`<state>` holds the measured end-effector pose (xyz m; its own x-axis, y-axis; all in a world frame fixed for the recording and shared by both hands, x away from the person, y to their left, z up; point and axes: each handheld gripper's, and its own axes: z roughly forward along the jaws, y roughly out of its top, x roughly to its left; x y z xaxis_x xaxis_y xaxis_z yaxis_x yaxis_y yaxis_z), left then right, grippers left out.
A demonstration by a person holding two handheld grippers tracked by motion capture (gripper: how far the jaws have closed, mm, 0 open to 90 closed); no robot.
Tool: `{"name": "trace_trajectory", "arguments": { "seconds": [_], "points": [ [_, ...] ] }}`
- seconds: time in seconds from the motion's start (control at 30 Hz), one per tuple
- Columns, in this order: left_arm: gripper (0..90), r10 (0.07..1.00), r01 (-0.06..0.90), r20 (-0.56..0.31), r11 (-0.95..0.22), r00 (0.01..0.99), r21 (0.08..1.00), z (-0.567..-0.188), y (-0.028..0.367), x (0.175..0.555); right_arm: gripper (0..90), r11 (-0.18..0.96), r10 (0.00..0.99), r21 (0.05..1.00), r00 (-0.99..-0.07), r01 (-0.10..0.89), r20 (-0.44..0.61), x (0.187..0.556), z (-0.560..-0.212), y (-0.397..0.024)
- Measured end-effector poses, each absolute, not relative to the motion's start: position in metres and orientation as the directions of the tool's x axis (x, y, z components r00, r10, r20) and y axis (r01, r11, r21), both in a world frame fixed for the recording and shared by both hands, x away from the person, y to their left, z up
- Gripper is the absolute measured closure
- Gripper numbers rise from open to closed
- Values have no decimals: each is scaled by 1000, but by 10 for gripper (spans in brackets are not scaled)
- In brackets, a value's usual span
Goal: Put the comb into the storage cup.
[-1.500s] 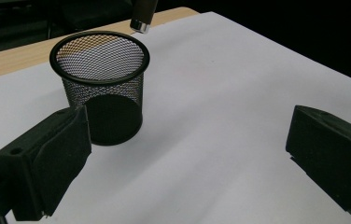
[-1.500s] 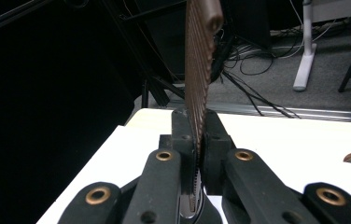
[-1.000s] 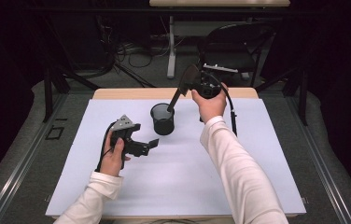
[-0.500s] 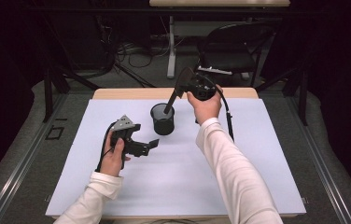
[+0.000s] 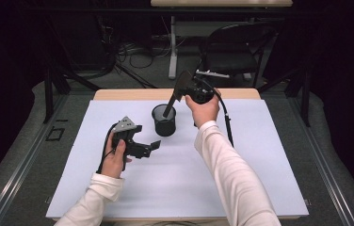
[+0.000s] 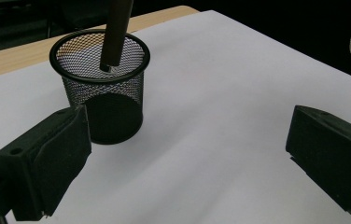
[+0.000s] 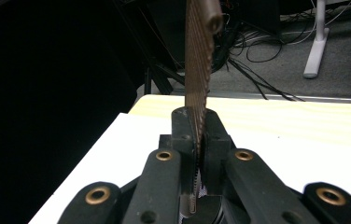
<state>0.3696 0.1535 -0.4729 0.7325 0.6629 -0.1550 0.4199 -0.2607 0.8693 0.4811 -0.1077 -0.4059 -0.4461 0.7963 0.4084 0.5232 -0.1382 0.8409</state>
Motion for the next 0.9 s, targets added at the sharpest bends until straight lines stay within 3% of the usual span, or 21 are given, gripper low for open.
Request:
{"name": "trace_trajectory", "arguments": {
  "seconds": [0.9],
  "points": [
    [4, 655, 418, -149, -277, 741, 865, -474, 150, 369, 871, -149, 800, 809, -411, 569, 437, 488, -445, -100]
  ]
}}
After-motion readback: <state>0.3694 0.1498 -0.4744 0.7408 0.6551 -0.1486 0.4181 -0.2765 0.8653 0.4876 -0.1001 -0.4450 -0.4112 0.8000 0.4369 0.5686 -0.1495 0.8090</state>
